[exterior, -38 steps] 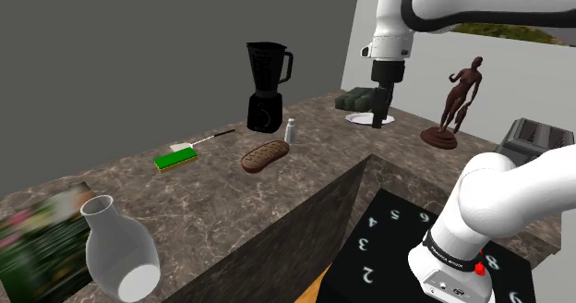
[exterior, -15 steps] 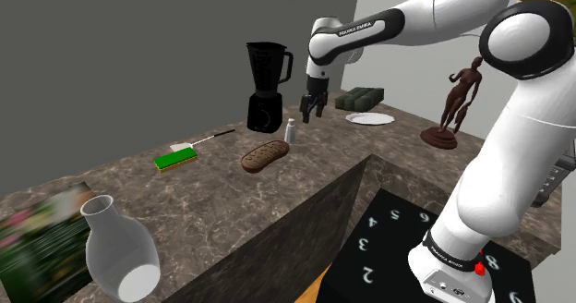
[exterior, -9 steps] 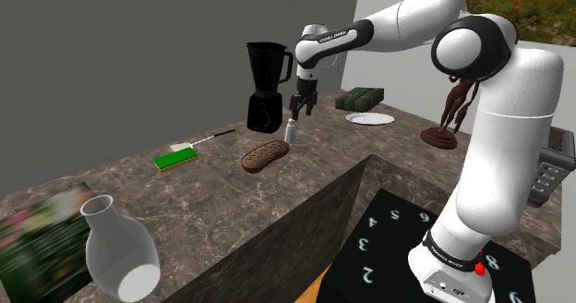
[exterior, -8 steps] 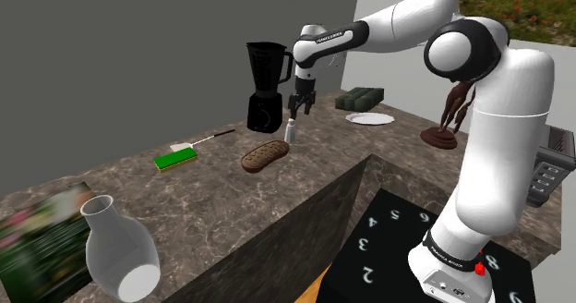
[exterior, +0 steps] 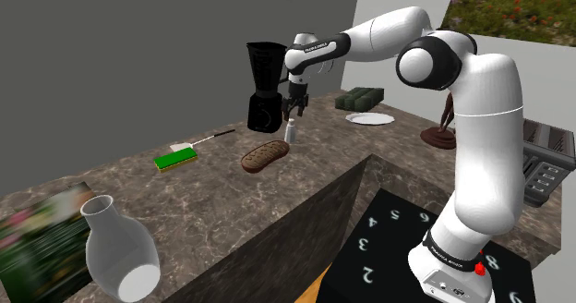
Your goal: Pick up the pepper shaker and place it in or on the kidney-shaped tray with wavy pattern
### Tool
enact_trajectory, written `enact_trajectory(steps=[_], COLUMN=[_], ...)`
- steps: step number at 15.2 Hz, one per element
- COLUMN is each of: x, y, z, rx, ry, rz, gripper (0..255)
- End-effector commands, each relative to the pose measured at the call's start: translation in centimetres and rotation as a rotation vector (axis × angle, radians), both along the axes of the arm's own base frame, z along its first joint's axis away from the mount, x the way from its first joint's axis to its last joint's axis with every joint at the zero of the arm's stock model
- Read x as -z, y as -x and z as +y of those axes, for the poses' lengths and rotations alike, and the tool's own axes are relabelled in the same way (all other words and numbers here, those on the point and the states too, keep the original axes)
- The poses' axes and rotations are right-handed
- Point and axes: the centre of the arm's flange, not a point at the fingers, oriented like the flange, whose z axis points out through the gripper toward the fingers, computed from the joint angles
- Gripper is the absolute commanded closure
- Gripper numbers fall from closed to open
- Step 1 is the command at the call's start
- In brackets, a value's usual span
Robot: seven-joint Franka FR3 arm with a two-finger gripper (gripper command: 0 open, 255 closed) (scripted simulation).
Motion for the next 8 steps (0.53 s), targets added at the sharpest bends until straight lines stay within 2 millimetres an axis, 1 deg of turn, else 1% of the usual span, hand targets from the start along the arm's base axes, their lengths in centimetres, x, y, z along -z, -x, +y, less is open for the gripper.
enact_trajectory(steps=[1,3,8], x=[1.0,2.4,2.4], y=[-0.1,-0.2,-0.2], z=[0.2,0.3,0.3], rx=[-0.001,-0.001,-0.001], ry=[0.0,0.0,0.0], rz=[0.001,0.001,0.001], gripper=[0,0,0])
